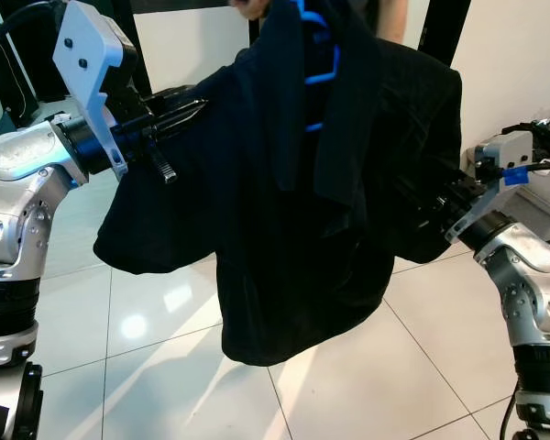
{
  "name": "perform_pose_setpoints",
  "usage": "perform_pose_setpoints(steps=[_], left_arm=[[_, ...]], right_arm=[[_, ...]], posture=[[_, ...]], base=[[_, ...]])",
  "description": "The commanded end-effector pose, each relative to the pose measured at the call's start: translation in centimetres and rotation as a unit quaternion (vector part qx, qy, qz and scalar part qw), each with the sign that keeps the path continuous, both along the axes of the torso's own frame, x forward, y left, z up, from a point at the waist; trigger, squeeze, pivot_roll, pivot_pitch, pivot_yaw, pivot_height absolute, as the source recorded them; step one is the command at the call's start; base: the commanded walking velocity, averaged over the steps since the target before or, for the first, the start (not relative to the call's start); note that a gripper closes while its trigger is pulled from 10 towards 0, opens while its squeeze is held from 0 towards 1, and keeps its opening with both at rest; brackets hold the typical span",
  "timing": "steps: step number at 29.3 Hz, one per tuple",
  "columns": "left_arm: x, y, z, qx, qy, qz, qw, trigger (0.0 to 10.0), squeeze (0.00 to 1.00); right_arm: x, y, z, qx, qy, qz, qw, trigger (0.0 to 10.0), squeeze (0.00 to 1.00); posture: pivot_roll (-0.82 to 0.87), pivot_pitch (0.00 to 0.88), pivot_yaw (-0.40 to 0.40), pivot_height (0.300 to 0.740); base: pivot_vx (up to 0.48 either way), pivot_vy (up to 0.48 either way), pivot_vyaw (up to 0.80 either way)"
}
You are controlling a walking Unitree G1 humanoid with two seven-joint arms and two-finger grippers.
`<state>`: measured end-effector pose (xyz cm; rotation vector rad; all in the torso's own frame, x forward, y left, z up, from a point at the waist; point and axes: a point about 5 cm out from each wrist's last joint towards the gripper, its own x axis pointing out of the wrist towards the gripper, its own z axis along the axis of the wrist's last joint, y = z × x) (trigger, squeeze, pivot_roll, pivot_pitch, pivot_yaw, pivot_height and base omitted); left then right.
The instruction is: Hang hanger
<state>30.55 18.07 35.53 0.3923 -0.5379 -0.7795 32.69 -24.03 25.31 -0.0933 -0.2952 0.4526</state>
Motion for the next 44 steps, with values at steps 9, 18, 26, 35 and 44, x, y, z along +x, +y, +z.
perform_pose_setpoints(steps=[9, 18, 26, 35, 44], left_arm=[[-0.9, 0.2, 1.6, -0.013, -0.030, -0.003, 0.999, 10.0, 0.00], [-0.7, 0.6, 1.5, 0.001, -0.030, 0.010, 1.000, 10.0, 0.00], [0.3, 4.6, -0.5, 0.170, -0.050, 0.125, 0.976, 10.0, 0.00], [-1.0, 4.9, 1.2, 0.161, -0.110, 0.091, 0.977, 10.0, 0.00], [-2.0, 1.8, 2.1, 0.023, -0.152, -0.033, 0.988, 10.0, 0.00]], right_arm=[[0.1, 0.3, 0.5, -0.005, -0.015, 0.012, 1.000, 0.0, 0.00], [-0.1, 0.2, 1.1, -0.003, -0.024, 0.021, 0.999, 0.0, 0.00], [-2.1, -3.2, 5.5, 0.062, -0.069, 0.082, 0.992, 0.0, 0.00], [-3.2, -4.5, 7.1, 0.038, -0.073, 0.093, 0.992, 0.0, 0.00], [-1.8, -3.1, 4.0, -0.032, 0.007, 0.086, 0.996, 10.0, 0.25]], posture=[[-0.02, 0.000, 0.013, 0.740], [-0.02, 0.000, 0.011, 0.740], [-0.03, 0.000, 0.010, 0.740], [-0.04, 0.006, 0.007, 0.740], [-0.05, 0.001, -0.001, 0.740]], base=[[0.000, 0.000, 0.00], [0.000, 0.000, 0.00], [0.000, 0.000, 0.00], [0.000, 0.000, 0.00], [0.000, 0.000, 0.00]])
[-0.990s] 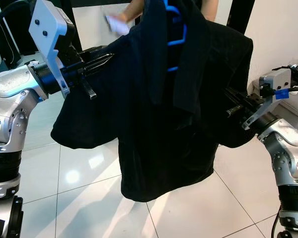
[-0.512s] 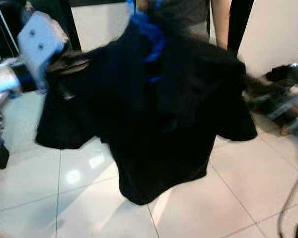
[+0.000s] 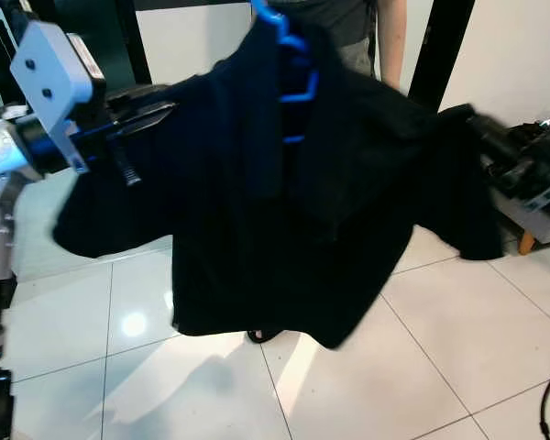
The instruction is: Hang hanger
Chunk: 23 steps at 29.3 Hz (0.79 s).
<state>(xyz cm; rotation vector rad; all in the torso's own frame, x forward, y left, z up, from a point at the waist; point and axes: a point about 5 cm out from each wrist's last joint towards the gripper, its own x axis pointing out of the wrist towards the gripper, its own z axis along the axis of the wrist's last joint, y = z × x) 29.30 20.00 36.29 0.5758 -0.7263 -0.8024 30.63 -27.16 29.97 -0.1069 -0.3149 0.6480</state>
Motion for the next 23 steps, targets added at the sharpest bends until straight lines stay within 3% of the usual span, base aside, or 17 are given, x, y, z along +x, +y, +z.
perform_pose_setpoints(steps=[1, 2, 11, 15, 20, 23], left_arm=[[-0.9, -0.3, 1.3, -0.036, -0.033, -0.029, 0.998, 10.0, 0.00], [-0.9, -0.4, 1.2, -0.036, -0.029, -0.034, 0.998, 10.0, 0.00], [-0.8, 0.1, -0.5, 0.009, -0.002, -0.034, 0.999, 10.0, 0.00], [0.4, 1.4, -3.2, 0.072, 0.040, 0.045, 0.996, 10.0, 0.00], [1.1, 2.0, -4.4, 0.063, 0.064, 0.072, 0.993, 10.0, 0.00], [1.3, 1.9, -6.2, 0.046, 0.092, 0.071, 0.992, 10.0, 0.00]], right_arm=[[0.4, -0.1, -0.8, -0.006, 0.021, -0.014, 1.000, 10.0, 0.25], [0.3, 0.0, -0.9, -0.002, 0.025, -0.008, 1.000, 10.0, 1.00], [-0.4, -0.6, 0.1, 0.023, 0.012, 0.015, 1.000, 10.0, 1.00], [-2.1, -3.0, 0.2, 0.055, 0.022, 0.033, 0.998, 10.0, 1.00], [-2.2, -4.5, -0.5, 0.063, 0.037, -0.009, 0.997, 10.0, 1.00], [-1.9, -5.8, -3.1, 0.061, 0.083, -0.061, 0.993, 10.0, 1.00]], posture=[[-0.05, 0.002, -0.002, 0.740], [-0.05, 0.002, -0.002, 0.740], [-0.05, 0.006, -0.007, 0.740], [-0.05, 0.007, -0.007, 0.740], [-0.06, 0.009, -0.008, 0.740], [-0.06, 0.009, -0.008, 0.740]], base=[[0.000, 0.000, 0.00], [0.000, 0.000, 0.00], [0.000, 0.000, 0.00], [0.000, 0.000, 0.00], [0.000, 0.000, 0.00], [0.000, 0.000, 0.00]])
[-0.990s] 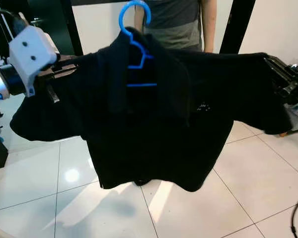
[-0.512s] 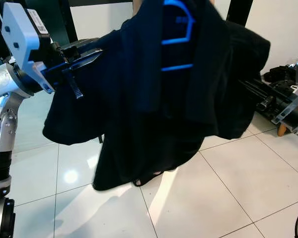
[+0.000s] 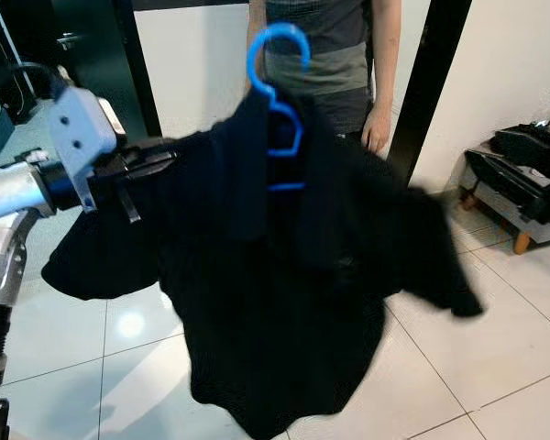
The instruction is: Hang hanger
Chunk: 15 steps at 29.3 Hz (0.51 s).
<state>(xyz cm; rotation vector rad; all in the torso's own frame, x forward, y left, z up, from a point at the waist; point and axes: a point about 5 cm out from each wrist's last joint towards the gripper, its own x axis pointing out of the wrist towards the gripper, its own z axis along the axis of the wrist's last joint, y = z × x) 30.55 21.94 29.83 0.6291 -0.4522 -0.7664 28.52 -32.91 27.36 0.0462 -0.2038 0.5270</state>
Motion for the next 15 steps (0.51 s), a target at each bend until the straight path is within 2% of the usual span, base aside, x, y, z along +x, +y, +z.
perform_pose_setpoints(steps=[1, 2, 3, 4, 10, 12, 13, 14, 15], left_arm=[[0.0, -0.3, -0.6, -0.022, 0.001, 0.005, 1.000, 10.0, 0.00], [0.0, -0.3, -0.6, -0.022, 0.001, 0.005, 1.000, 10.0, 0.00], [-0.1, -0.6, -1.0, -0.036, 0.008, -0.002, 0.999, 10.0, 0.00], [-0.4, -1.7, -2.1, -0.066, 0.027, -0.024, 0.997, 10.0, 0.00], [-0.6, -2.7, -3.3, -0.089, 0.044, -0.036, 0.994, 10.0, 0.00], [-0.9, -3.8, -4.4, -0.132, 0.059, -0.043, 0.988, 10.0, 0.00], [-0.9, -3.8, -4.4, -0.132, 0.059, -0.043, 0.988, 10.0, 0.00], [-1.1, -4.7, -5.6, -0.149, 0.069, -0.036, 0.986, 10.0, 0.00], [-1.1, -4.7, -5.6, -0.149, 0.069, -0.036, 0.986, 10.0, 0.00]], right_arm=[[0.2, 0.0, -1.9, -0.008, 0.031, -0.011, 0.999, 10.0, 1.00], [0.2, 0.0, -1.9, -0.008, 0.031, -0.011, 0.999, 10.0, 1.00], [0.2, 0.1, -2.8, 0.000, 0.043, -0.016, 0.999, 10.0, 0.89], [0.8, 0.4, -4.3, 0.029, 0.058, -0.057, 0.996, 10.0, 0.00], [1.5, 1.2, -5.6, 0.062, 0.072, -0.080, 0.992, 10.0, 0.00], [2.3, 3.6, -6.7, 0.078, 0.085, -0.085, 0.990, 10.0, 0.00], [2.3, 3.6, -6.7, 0.078, 0.085, -0.085, 0.990, 10.0, 0.00], [2.7, 5.6, -7.3, 0.098, 0.094, -0.081, 0.987, 10.0, 0.00], [2.7, 5.6, -7.3, 0.098, 0.094, -0.081, 0.987, 10.0, 0.00]], posture=[[-0.06, 0.009, -0.008, 0.740], [-0.06, 0.009, -0.008, 0.740], [-0.06, 0.009, -0.007, 0.740], [-0.06, 0.010, -0.005, 0.740], [-0.06, 0.010, -0.007, 0.740], [-0.06, 0.010, -0.007, 0.740], [-0.06, 0.010, -0.007, 0.740], [-0.06, 0.007, -0.002, 0.740], [-0.06, 0.007, -0.002, 0.740]], base=[[0.000, 0.000, 0.00], [0.000, 0.000, 0.00], [0.000, 0.000, 0.00], [0.000, 0.000, 0.00], [0.000, 0.000, 0.00], [0.000, 0.000, 0.00], [0.000, 0.000, 0.00], [0.000, 0.000, -0.77], [0.000, 0.000, -0.77]])
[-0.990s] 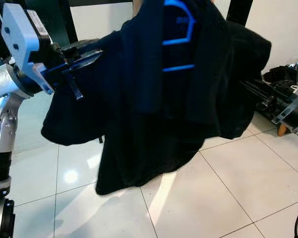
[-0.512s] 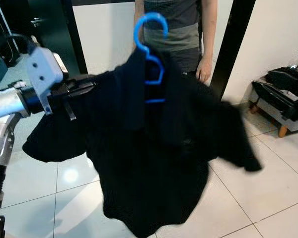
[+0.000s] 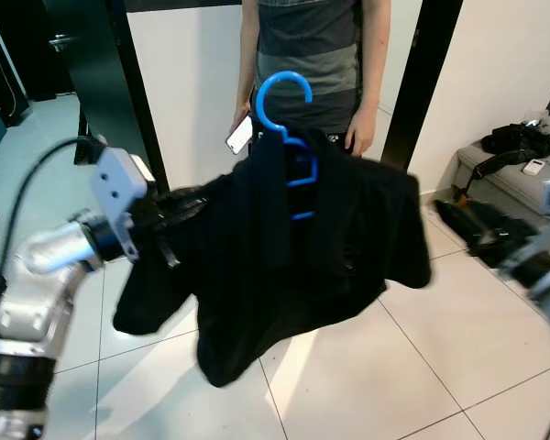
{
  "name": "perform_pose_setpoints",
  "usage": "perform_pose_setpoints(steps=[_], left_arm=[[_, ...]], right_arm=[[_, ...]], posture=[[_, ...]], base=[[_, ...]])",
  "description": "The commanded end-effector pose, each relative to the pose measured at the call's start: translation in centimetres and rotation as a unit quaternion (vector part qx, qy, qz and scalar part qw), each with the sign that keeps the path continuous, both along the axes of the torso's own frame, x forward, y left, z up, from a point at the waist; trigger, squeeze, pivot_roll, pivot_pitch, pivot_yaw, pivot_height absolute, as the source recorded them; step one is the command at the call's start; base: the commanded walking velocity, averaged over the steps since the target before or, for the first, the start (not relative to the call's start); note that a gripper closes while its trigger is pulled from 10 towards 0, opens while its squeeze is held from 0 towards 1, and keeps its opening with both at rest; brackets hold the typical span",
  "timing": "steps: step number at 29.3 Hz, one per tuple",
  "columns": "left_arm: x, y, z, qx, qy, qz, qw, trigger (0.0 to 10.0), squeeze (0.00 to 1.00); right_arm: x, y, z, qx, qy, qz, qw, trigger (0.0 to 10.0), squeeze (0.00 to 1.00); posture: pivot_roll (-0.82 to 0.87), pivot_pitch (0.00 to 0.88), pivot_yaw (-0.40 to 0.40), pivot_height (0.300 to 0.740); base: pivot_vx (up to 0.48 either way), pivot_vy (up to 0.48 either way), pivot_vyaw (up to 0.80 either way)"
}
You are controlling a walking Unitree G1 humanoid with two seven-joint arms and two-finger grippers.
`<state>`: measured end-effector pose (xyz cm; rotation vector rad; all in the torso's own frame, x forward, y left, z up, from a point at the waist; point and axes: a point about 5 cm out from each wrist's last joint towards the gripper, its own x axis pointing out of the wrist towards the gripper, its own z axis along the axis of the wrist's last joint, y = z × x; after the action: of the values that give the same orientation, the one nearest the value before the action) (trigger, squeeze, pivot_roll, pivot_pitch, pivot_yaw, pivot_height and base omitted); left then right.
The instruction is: Hang hanger
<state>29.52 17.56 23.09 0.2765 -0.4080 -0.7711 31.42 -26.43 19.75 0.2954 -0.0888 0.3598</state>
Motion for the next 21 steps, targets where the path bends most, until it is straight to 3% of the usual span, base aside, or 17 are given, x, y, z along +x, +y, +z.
perform_pose_setpoints(steps=[1, 3, 5, 6, 7, 8, 13, 14, 16, 21], left_arm=[[-0.2, -1.2, -0.7, -0.017, 0.008, 0.003, 1.000, 10.0, 0.00], [-0.5, -2.3, -4.1, -0.007, 0.061, 0.054, 0.997, 10.0, 0.00], [-1.0, -2.7, -6.0, 0.011, 0.080, 0.095, 0.992, 10.0, 0.00], [-1.0, -2.7, -6.0, 0.011, 0.080, 0.095, 0.992, 10.0, 0.00], [-1.2, -2.7, -6.9, 0.013, 0.094, 0.119, 0.988, 10.0, 0.00], [-1.2, -2.4, -8.2, 0.014, 0.116, 0.168, 0.979, 10.0, 0.00], [-1.1, -2.1, -8.3, -0.001, 0.132, 0.182, 0.974, 10.0, 0.00], [-0.6, -0.6, -7.3, -0.030, 0.106, 0.244, 0.963, 10.0, 0.00], [-0.7, -0.2, -7.2, -0.040, 0.100, 0.263, 0.959, 10.0, 0.00], [-1.6, -0.6, -7.2, -0.062, 0.092, 0.245, 0.963, 10.0, 0.00]], right_arm=[[0.0, 1.5, -0.5, 0.004, 0.014, -0.001, 1.000, 10.0, 0.00], [0.2, 4.7, -1.5, 0.020, 0.026, 0.008, 0.999, 10.0, 0.00], [0.1, 5.9, -2.5, 0.002, 0.041, -0.006, 0.999, 10.0, 0.00], [0.1, 5.9, -2.5, 0.002, 0.041, -0.006, 0.999, 10.0, 0.00], [0.0, 6.4, -3.2, -0.016, 0.050, -0.014, 0.999, 10.0, 0.00], [-0.8, 7.3, -5.4, -0.064, 0.079, -0.039, 0.994, 10.0, 0.00], [-1.4, 7.6, -6.7, -0.088, 0.097, -0.056, 0.990, 10.0, 0.00], [-1.7, 6.8, -5.9, -0.101, 0.085, -0.091, 0.987, 10.0, 0.00], [-2.1, 6.1, -5.8, -0.111, 0.087, -0.117, 0.983, 10.0, 0.00], [-3.1, 4.1, -6.0, -0.141, 0.093, -0.183, 0.969, 10.0, 0.00]], posture=[[-0.06, 0.003, -0.003, 0.740], [-0.06, 0.001, -0.003, 0.740], [-0.06, 0.001, -0.004, 0.740], [-0.06, 0.001, -0.004, 0.740], [-0.06, 0.000, -0.011, 0.740], [-0.06, 0.000, -0.017, 0.740], [-0.06, 0.000, -0.017, 0.740], [-0.08, 0.003, -0.016, 0.740], [-0.09, 0.000, -0.015, 0.740], [-0.10, 0.000, -0.018, 0.740]], base=[[0.000, 0.000, -0.79], [0.000, 0.000, -0.79], [0.000, 0.000, -0.79], [0.000, 0.000, -0.79], [0.000, 0.000, -0.80], [0.000, 0.000, -0.80], [0.000, 0.000, -0.80], [0.000, 0.000, -0.80], [0.000, 0.000, -0.80], [0.000, 0.000, -0.80]])
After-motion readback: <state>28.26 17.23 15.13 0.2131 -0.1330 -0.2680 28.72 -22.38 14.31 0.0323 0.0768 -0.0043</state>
